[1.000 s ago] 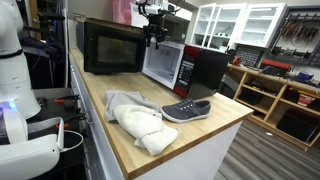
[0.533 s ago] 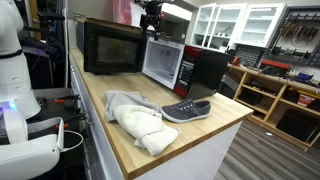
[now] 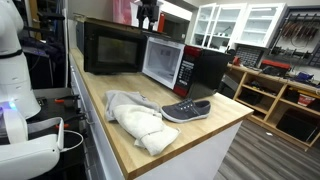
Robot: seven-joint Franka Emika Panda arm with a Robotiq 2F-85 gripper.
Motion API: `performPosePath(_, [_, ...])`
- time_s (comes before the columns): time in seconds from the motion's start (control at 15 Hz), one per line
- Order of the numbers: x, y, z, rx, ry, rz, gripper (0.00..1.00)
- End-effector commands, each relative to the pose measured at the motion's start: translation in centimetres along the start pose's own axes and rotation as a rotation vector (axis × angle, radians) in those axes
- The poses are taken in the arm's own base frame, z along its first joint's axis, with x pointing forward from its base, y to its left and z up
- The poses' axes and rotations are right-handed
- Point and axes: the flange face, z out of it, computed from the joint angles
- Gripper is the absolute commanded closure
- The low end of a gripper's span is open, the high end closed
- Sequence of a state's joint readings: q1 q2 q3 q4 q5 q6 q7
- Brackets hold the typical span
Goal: Open the microwave door
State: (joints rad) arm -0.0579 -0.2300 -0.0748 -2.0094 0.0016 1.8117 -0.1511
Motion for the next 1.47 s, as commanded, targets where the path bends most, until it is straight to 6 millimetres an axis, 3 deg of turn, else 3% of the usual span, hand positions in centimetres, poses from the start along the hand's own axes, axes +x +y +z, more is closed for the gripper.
performPosePath(0.0, [-1.1, -0.4, -2.5, -0.029, -0.016, 0.031, 0.0])
performPosePath(0.73, [-2.8, -1.6, -6.7, -0.049, 0.002, 0.01, 0.0])
performPosePath(1.2, [-3.2, -2.8, -7.2, -0.048, 0.0, -0.012, 0.0])
performPosePath(1.4, [-2.8, -2.1, -6.3, -0.034, 0.01, -0.024, 0.0])
